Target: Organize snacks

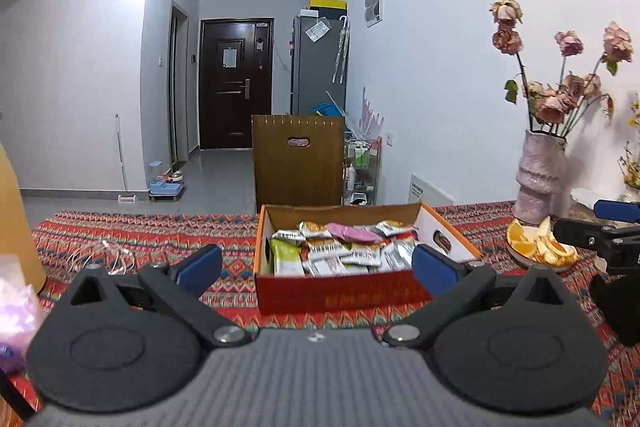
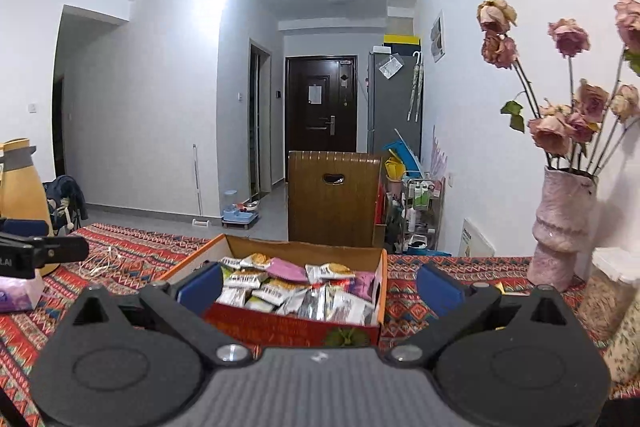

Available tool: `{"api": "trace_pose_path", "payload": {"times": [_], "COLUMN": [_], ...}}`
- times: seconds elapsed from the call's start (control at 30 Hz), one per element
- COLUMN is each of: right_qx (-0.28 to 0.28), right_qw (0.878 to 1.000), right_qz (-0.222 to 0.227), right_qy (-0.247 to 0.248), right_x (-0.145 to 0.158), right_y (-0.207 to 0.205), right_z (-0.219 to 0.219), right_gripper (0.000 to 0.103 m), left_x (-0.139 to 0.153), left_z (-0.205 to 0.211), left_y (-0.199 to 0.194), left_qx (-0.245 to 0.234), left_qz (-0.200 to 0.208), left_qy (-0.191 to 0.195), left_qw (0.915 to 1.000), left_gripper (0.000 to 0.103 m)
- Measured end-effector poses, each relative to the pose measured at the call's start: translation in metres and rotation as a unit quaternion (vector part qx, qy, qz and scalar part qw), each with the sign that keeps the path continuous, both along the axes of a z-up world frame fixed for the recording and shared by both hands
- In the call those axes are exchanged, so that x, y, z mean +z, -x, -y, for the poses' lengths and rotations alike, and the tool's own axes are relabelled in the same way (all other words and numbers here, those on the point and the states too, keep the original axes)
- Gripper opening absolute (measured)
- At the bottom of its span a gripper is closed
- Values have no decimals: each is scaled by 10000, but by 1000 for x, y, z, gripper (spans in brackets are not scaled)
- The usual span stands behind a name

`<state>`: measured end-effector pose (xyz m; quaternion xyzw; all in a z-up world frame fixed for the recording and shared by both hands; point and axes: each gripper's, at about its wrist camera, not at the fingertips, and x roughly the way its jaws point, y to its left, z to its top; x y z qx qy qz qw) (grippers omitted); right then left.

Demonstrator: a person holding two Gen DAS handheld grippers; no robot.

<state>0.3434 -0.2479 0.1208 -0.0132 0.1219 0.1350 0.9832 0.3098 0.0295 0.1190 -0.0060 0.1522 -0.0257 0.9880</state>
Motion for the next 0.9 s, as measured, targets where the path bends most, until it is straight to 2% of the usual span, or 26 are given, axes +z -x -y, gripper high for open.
{"api": "trace_pose_path", "payload": {"times": [0.53,0.73,0.9], "right_qx": [79,35,-13], "right_qw": [9994,9991,9977], "right_qz": [-65,-76,-25], "right_qy": [-343,-415,-681], "right_x": [-62,-76,-87], "right_y": [130,172,209], "right_z": [7,10,16], "right_gripper": [103,103,103], "left_x": [-43,-58,-71], "left_z": [3,10,19], "left_y": [139,184,213], "left_qx": [44,43,-46], "left_qz": [65,122,65], "left_qy": [183,139,147], "left_qw": [9998,9998,9999], "left_gripper": [103,103,103]}}
